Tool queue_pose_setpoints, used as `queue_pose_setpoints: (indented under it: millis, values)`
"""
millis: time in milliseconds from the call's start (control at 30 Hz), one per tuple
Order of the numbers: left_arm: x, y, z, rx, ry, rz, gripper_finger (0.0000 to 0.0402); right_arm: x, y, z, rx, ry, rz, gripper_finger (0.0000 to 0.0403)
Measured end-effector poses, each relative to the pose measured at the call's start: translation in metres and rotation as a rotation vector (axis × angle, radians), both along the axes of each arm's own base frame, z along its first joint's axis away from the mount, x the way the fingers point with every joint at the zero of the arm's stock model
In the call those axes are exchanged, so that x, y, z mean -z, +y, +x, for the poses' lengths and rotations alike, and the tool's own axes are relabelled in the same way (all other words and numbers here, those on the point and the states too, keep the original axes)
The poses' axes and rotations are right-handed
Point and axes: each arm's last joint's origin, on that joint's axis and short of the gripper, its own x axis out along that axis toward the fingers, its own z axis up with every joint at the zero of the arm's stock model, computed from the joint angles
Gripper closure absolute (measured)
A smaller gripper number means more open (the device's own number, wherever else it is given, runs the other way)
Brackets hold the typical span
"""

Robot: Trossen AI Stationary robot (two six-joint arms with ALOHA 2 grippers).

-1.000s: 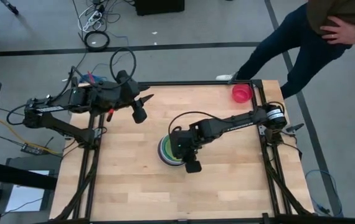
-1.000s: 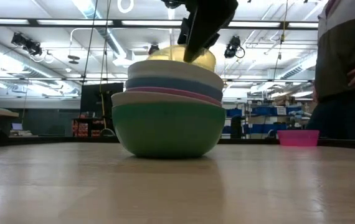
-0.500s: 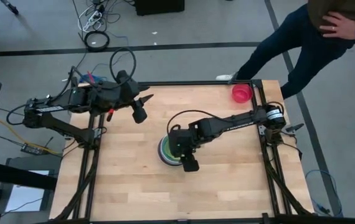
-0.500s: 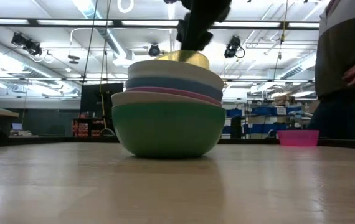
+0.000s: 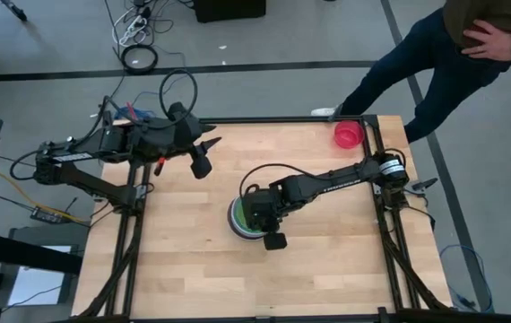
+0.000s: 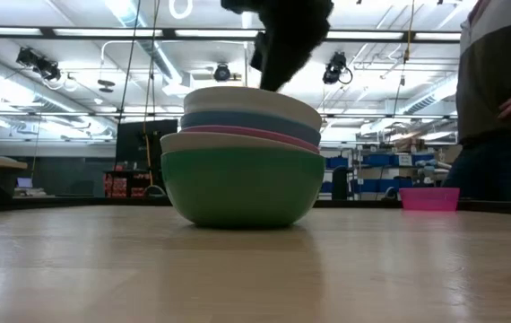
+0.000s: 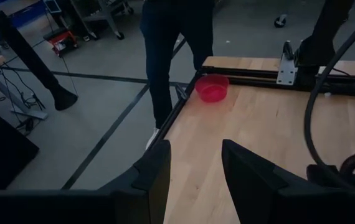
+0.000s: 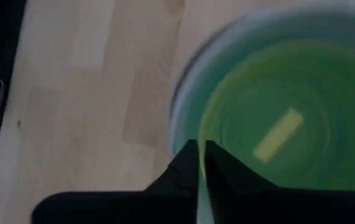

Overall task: Nest bowls inside each other
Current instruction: Stack the yellow bowl on top of the light blue bowl, then stack the red bowl on top of the yellow bowl

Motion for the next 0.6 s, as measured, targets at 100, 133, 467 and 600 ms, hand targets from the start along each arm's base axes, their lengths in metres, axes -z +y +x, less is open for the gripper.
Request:
queue_pose_setpoints:
  millis: [100,133,467,600]
  values:
    - [-0.001,0.0,-0.002,0.002,-0.004,-0.001,0.0249,-0.003,0.002,0.005,-0.008,-0.065,0.005,0.0392]
    - [-0.001,0.0,-0.002,0.002,-0.005,-0.001,0.0249,-0.003,0.002,0.006,-0.004,-0.076,0.008,0.0391]
    - [-0.001,0.0,-0.002,0.003,-0.001,0.003,0.0249,-0.022,-0.017,-0.003,0.085,-0.05,-0.137,0.0357]
    - [-0.001,0.0,-0.002,0.003,-0.004,0.003,0.0249,-0.044,-0.038,-0.013,0.184,-0.053,-0.246,0.0303]
